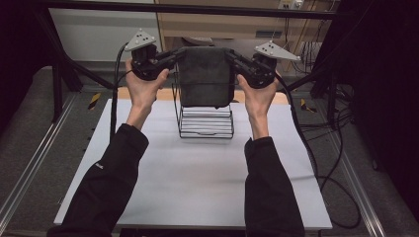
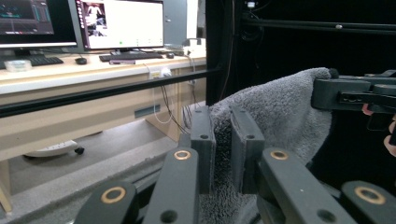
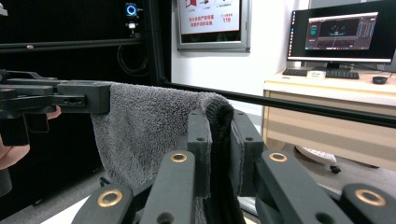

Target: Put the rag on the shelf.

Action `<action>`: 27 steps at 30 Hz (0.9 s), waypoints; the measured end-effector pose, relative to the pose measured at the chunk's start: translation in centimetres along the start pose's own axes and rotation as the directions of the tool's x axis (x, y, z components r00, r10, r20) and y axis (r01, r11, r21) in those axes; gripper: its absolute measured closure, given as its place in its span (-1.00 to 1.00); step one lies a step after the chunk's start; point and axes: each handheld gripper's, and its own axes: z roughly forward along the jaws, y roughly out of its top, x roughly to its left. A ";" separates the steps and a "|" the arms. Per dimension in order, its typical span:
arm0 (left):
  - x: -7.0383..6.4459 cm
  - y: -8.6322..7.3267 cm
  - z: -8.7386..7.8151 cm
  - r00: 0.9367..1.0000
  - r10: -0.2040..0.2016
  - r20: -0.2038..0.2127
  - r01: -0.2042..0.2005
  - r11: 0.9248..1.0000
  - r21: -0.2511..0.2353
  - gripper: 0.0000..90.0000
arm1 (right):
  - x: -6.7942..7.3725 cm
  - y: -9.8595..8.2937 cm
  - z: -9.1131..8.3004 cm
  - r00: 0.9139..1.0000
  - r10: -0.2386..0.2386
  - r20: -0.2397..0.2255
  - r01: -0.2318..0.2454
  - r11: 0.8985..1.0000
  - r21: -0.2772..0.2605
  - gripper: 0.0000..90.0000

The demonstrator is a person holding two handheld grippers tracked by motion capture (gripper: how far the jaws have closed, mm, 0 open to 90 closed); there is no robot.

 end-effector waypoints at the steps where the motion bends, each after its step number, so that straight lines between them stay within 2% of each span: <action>1: 0.0 -0.1 -0.1 1.000 0.005 0.003 -0.005 1.000 0.008 0.80 | 0.0 -0.2 -0.1 1.000 -0.001 -0.001 0.001 1.000 0.001 0.80; 15: -1.3 -1.7 -1.8 0.999 0.012 0.048 -0.014 0.999 0.034 0.80 | 0.5 -1.8 -1.5 0.999 0.001 -0.041 -0.001 1.000 0.014 0.80; 19: -1.7 -2.2 -2.3 0.998 0.011 0.054 -0.013 0.999 0.048 0.79 | 0.8 -2.1 -2.0 0.998 0.001 -0.055 0.001 1.000 0.028 0.80; 22: -2.0 -2.6 -2.6 0.998 -0.006 0.055 0.002 0.998 0.061 0.78 | 1.0 -2.4 -2.3 0.998 0.012 -0.069 -0.009 0.999 0.045 0.80; 27: -2.4 -3.3 -3.0 0.998 -0.012 0.062 0.007 0.996 0.084 0.77 | 1.3 -2.8 -2.9 0.996 0.005 -0.084 0.001 0.997 0.078 0.79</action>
